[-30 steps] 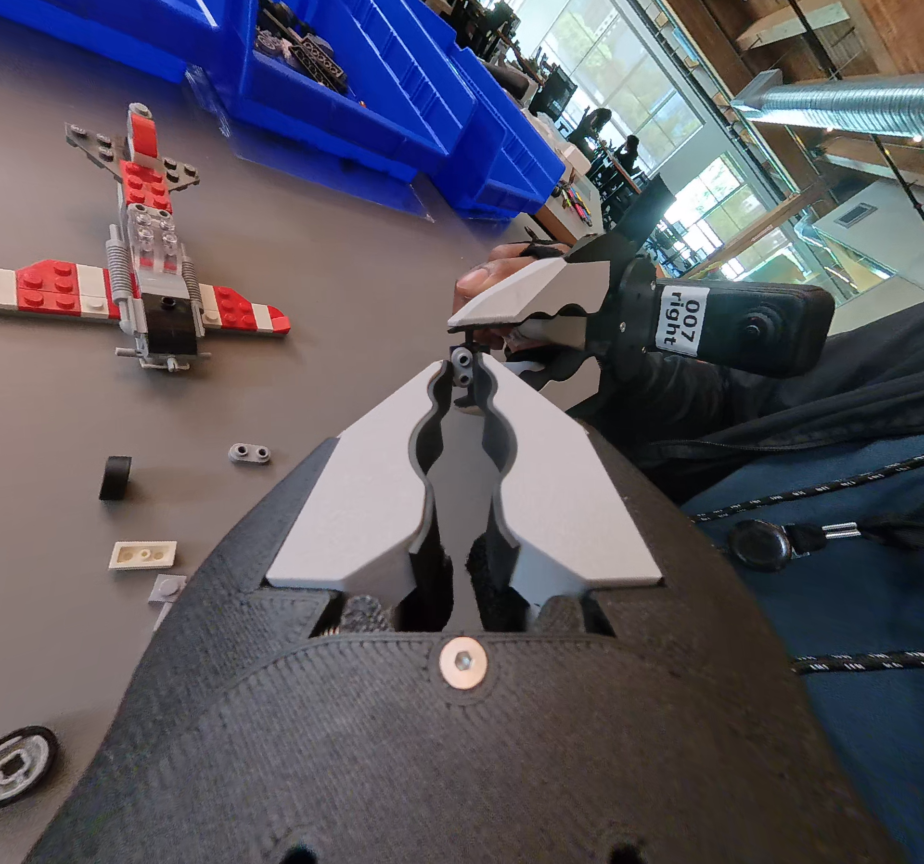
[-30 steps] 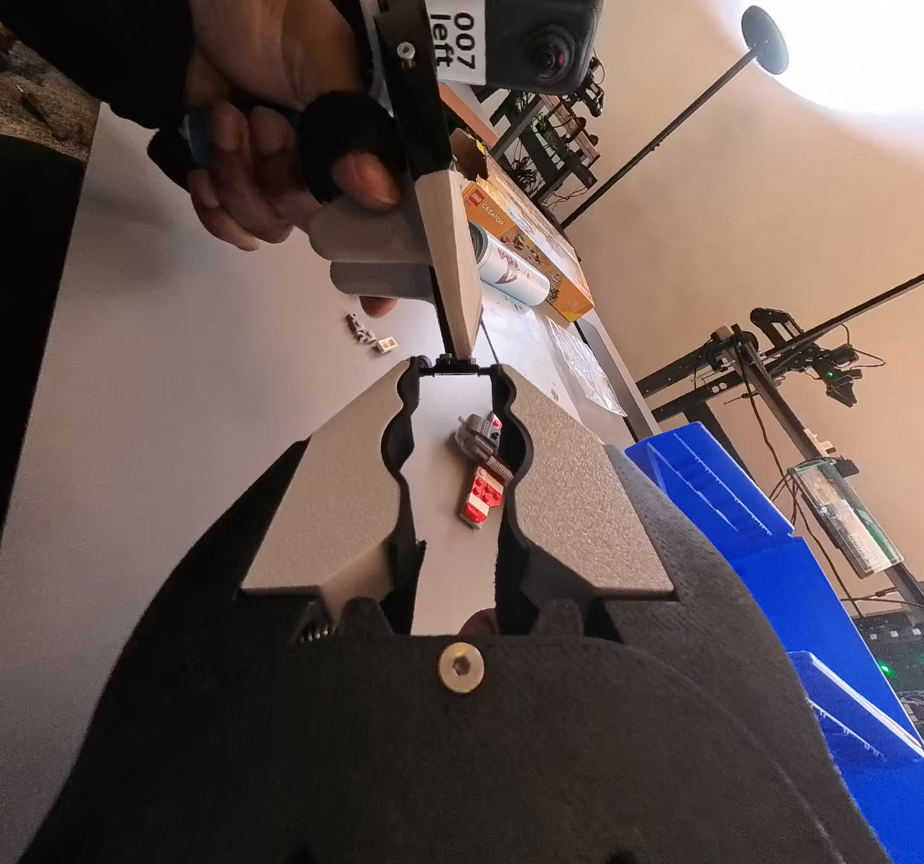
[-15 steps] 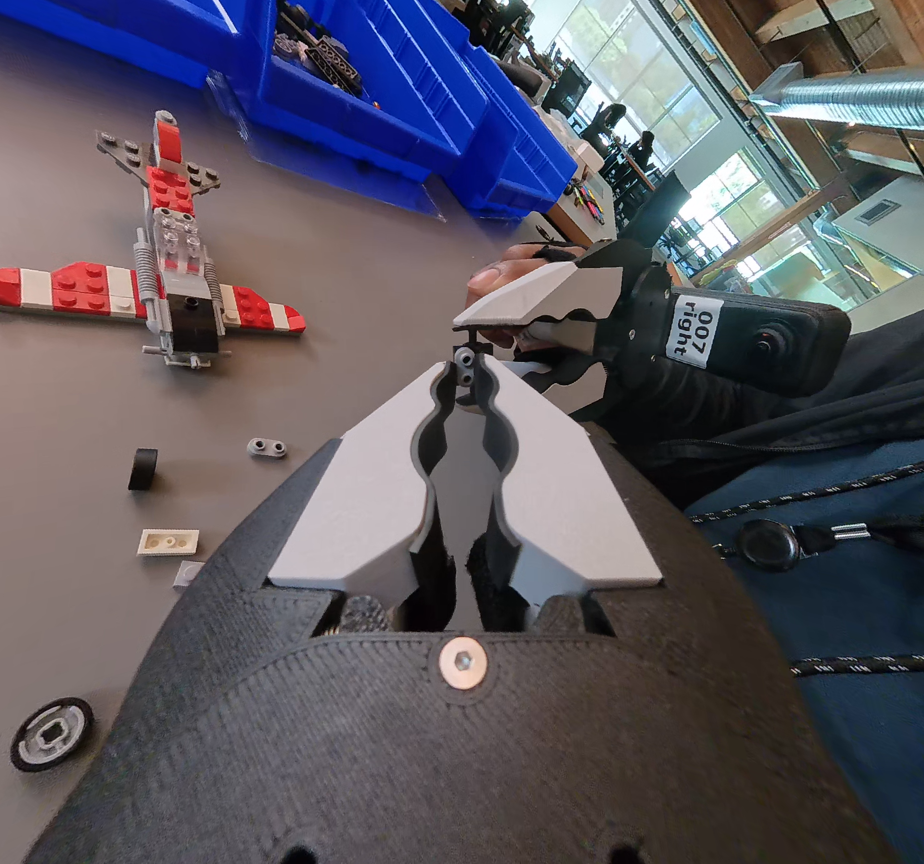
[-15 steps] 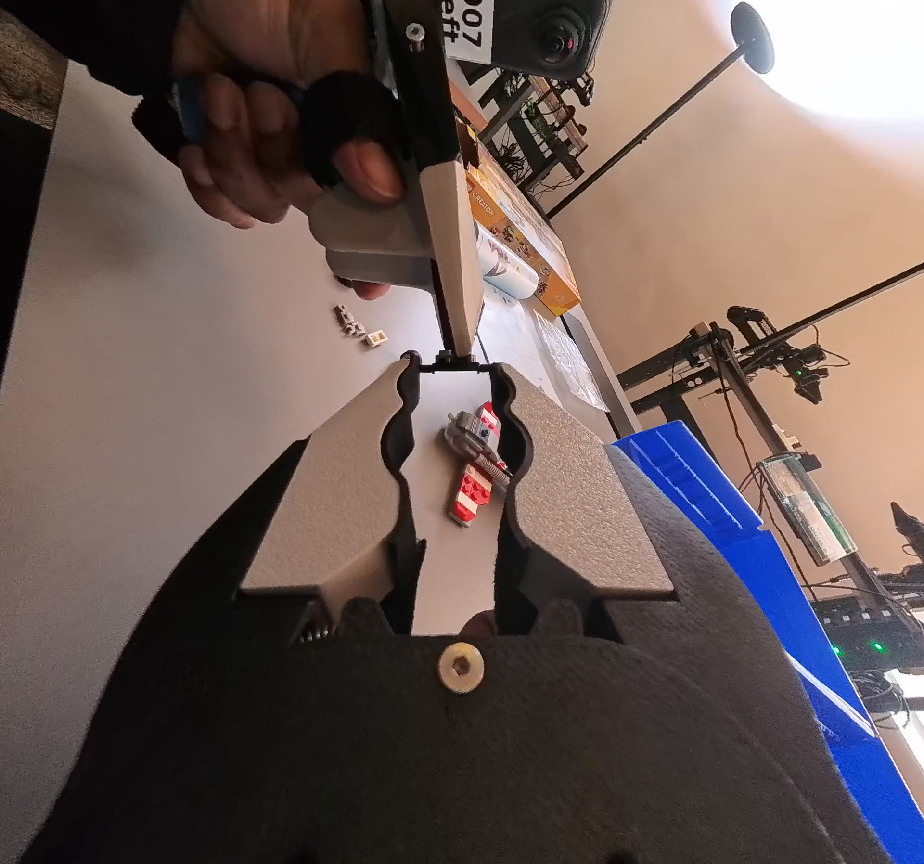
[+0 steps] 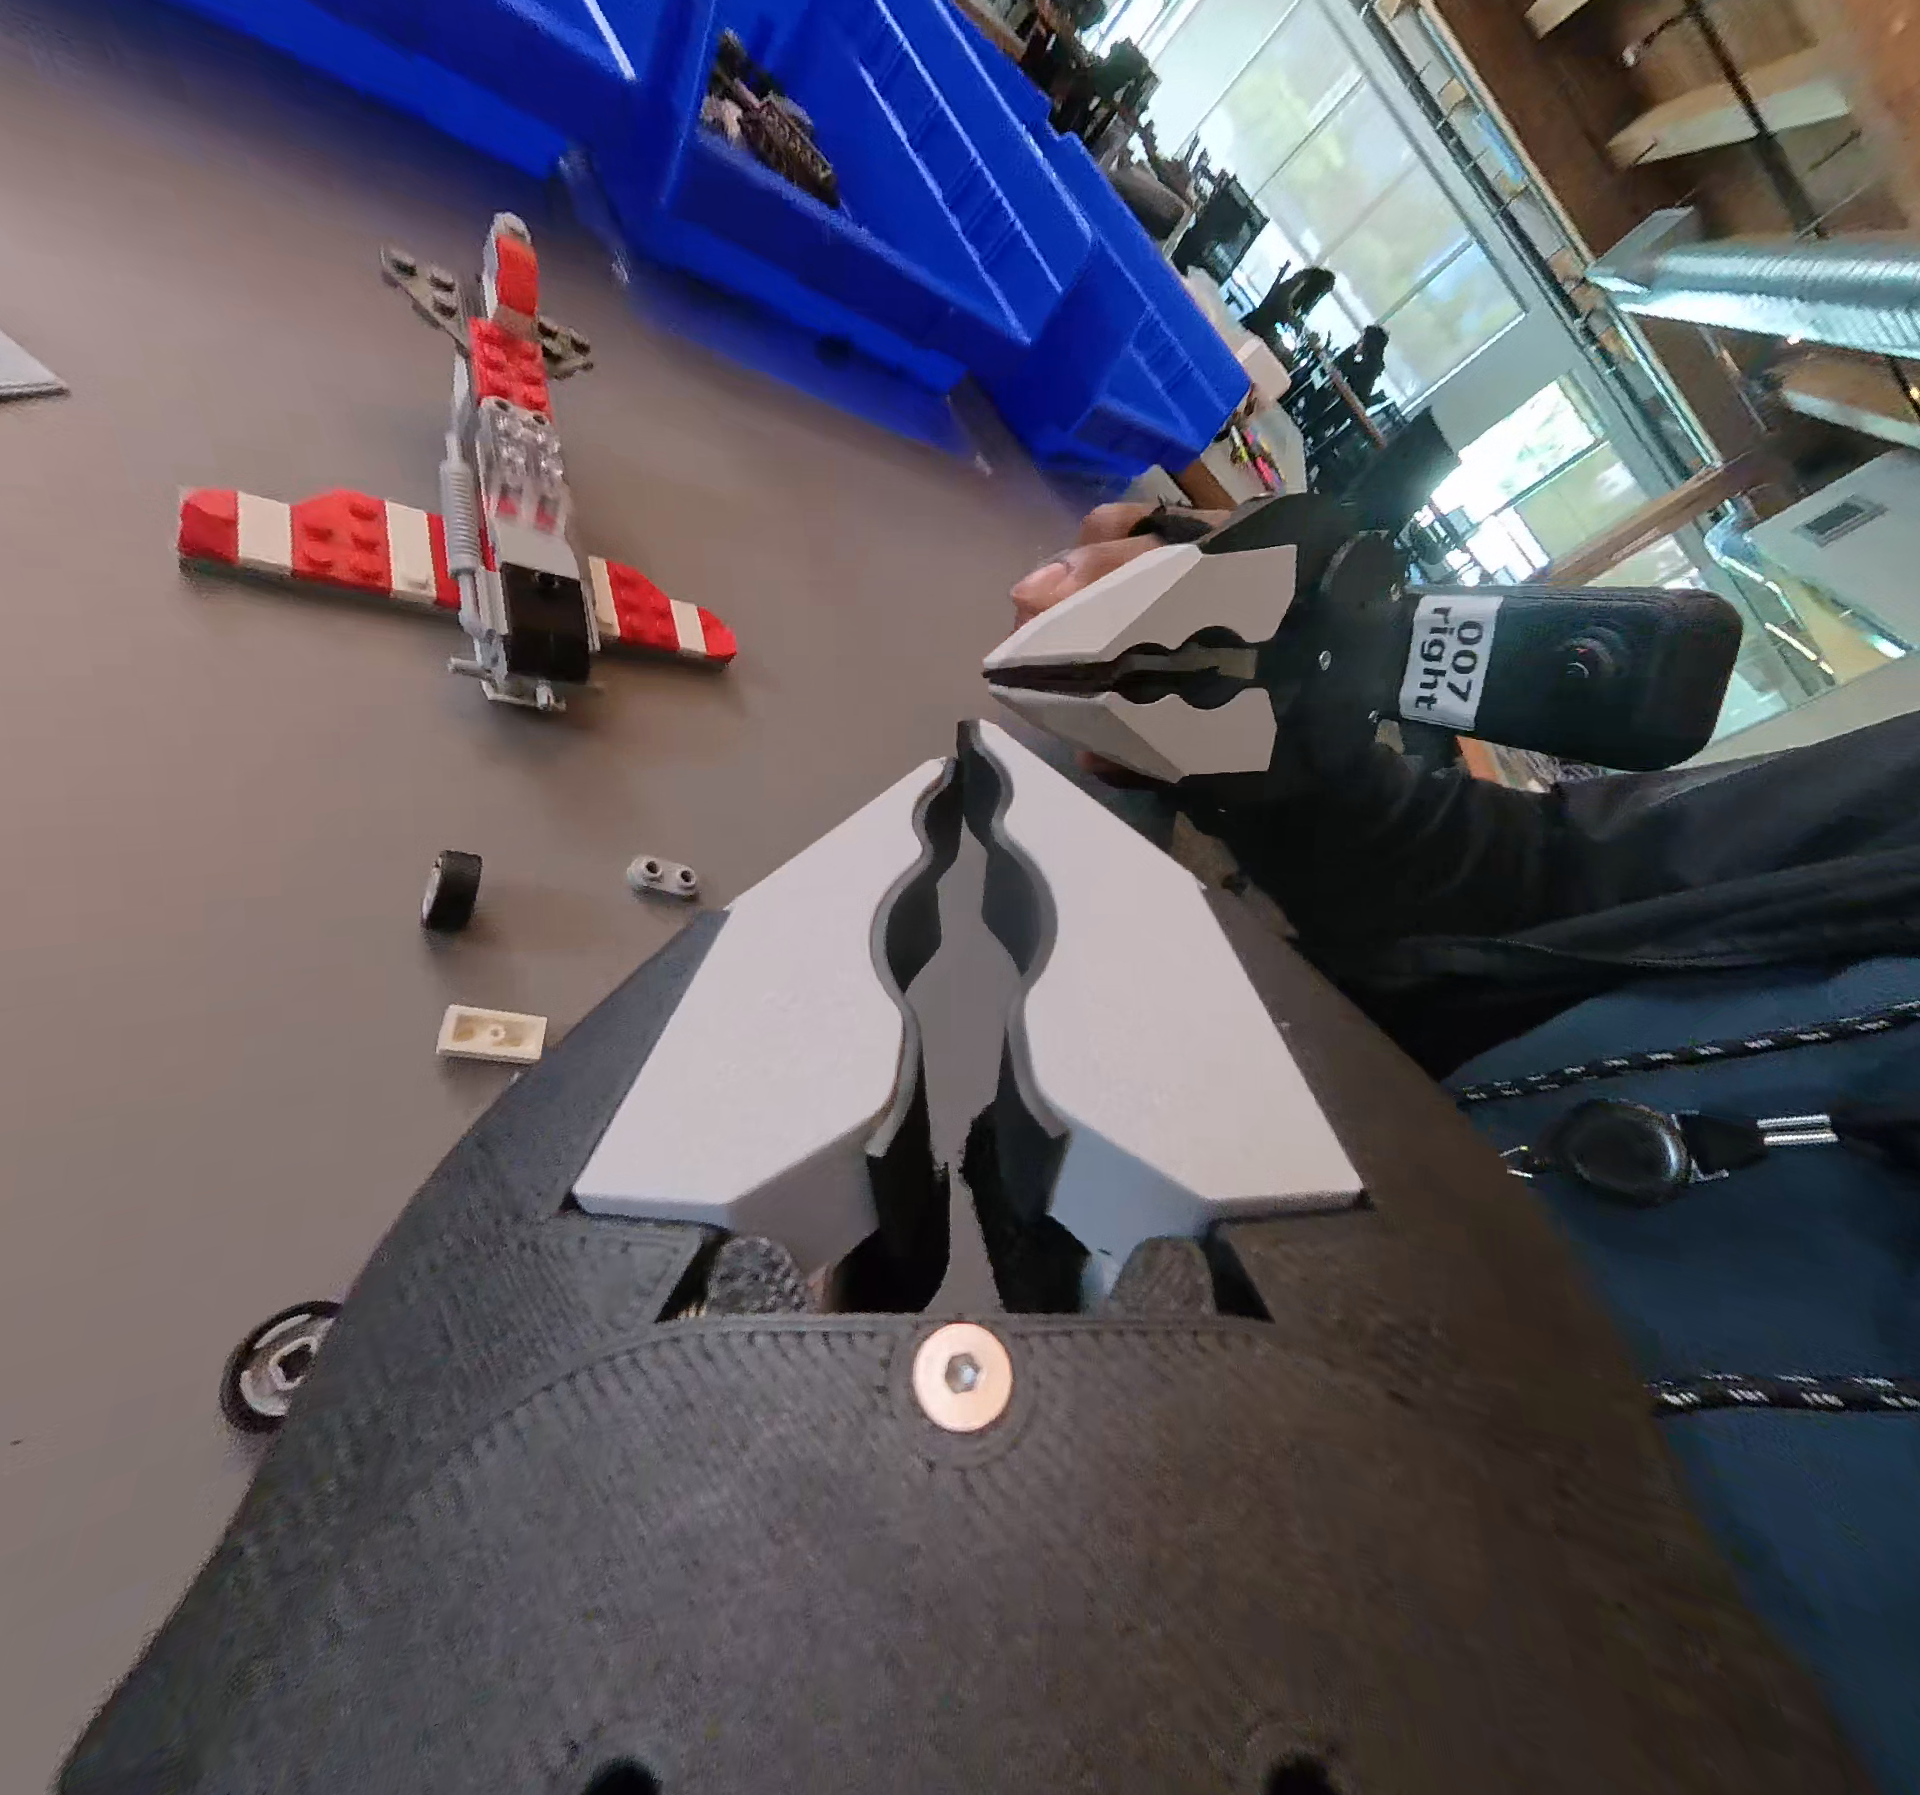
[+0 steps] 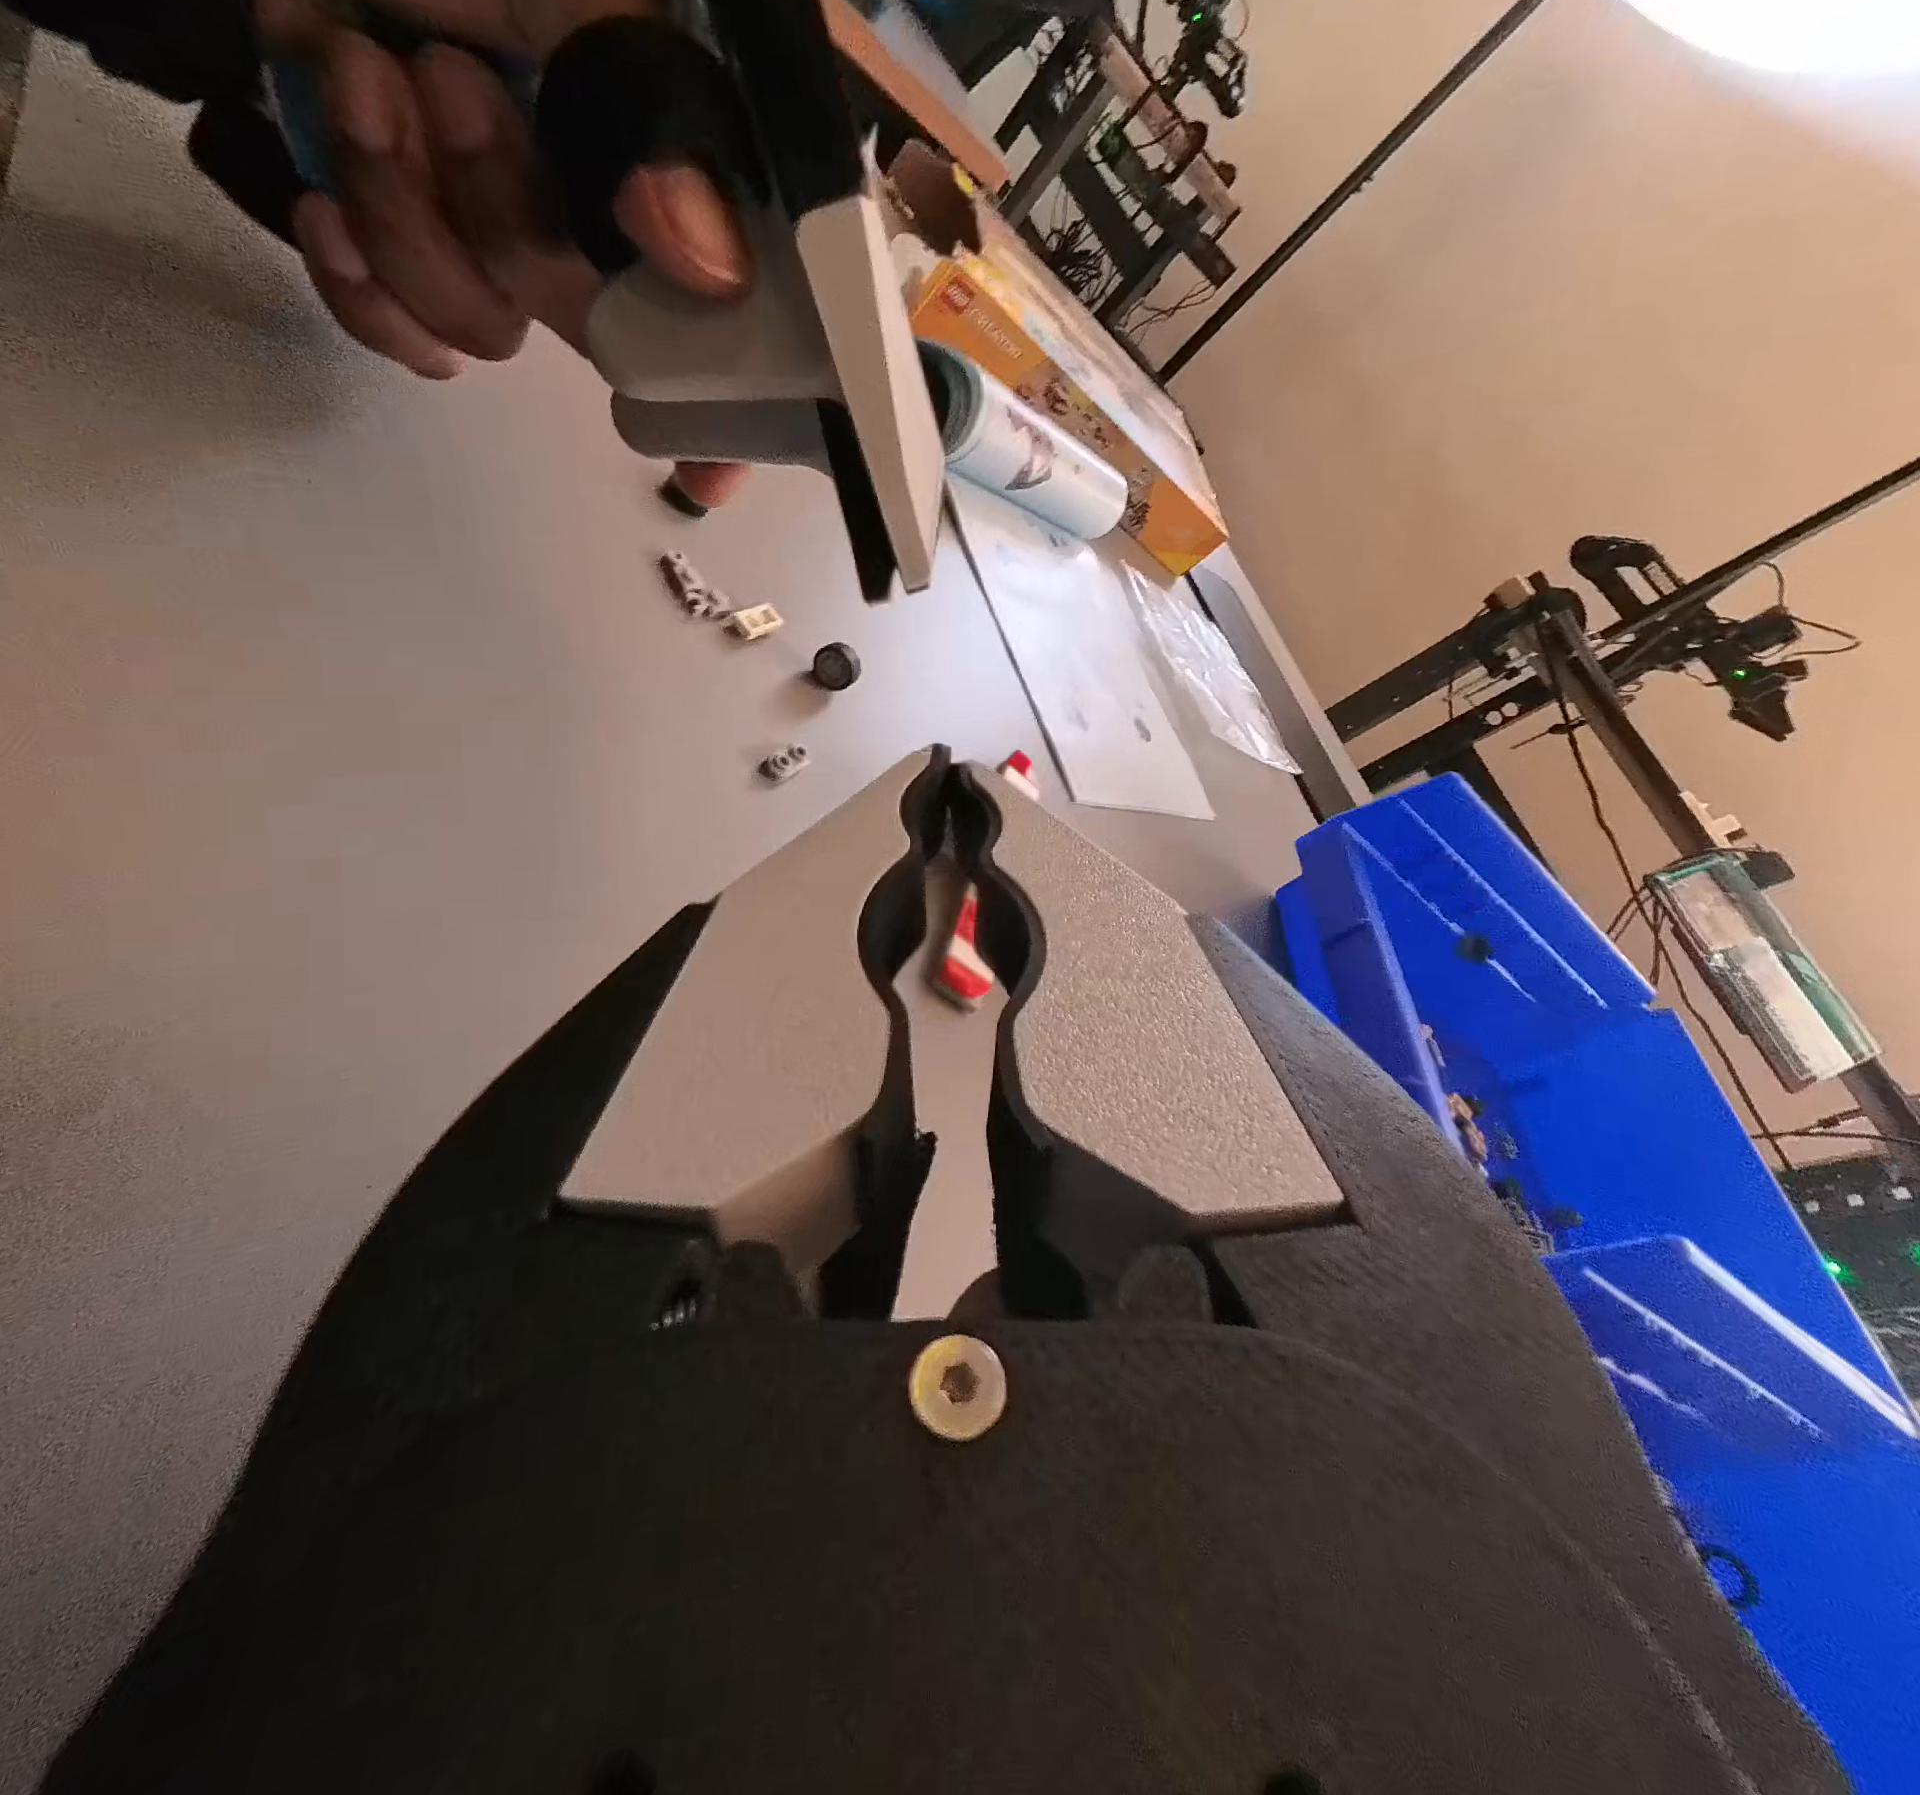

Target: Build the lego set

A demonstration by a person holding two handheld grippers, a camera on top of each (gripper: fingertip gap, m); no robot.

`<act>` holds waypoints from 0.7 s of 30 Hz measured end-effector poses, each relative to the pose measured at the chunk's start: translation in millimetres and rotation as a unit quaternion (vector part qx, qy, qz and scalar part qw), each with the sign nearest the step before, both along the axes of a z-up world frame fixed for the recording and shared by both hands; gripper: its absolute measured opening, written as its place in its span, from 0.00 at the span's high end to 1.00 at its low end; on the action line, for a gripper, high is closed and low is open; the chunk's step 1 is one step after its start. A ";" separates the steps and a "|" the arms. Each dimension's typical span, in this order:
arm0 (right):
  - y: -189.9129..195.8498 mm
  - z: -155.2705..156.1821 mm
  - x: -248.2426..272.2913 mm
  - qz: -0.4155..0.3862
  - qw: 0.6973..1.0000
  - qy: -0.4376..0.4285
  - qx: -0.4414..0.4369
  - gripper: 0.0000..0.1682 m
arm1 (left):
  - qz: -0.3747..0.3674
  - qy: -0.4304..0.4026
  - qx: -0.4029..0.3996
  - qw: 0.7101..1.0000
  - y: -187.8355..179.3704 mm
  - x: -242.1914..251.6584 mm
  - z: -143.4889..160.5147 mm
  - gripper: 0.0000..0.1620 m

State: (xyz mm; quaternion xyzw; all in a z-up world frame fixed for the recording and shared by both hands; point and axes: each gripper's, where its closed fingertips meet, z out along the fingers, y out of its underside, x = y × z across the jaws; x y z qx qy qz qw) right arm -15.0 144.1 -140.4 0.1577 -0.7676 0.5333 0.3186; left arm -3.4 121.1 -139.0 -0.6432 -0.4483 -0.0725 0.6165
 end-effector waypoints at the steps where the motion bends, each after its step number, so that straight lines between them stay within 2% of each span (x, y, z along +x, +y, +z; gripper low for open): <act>1: -0.7 -2.2 1.3 0.002 1.000 0.000 0.006 1.00 | -0.002 -0.001 -0.004 1.000 0.1 0.2 -1.6 1.00; 8: -0.8 -7.6 -1.6 0.002 1.000 -0.017 0.010 1.00 | 0.026 -0.006 -0.002 1.000 -14.2 -6.8 -3.2 1.00; 16: -1.1 -9.0 -2.5 -0.001 1.000 -0.022 0.009 1.00 | 0.027 -0.004 -0.004 1.000 -12.4 -6.0 -2.8 0.99; 21: 4.7 1.5 -16.1 -0.034 0.998 -0.047 -0.015 0.99 | 0.041 -0.003 0.005 0.999 -14.8 -9.0 1.0 0.95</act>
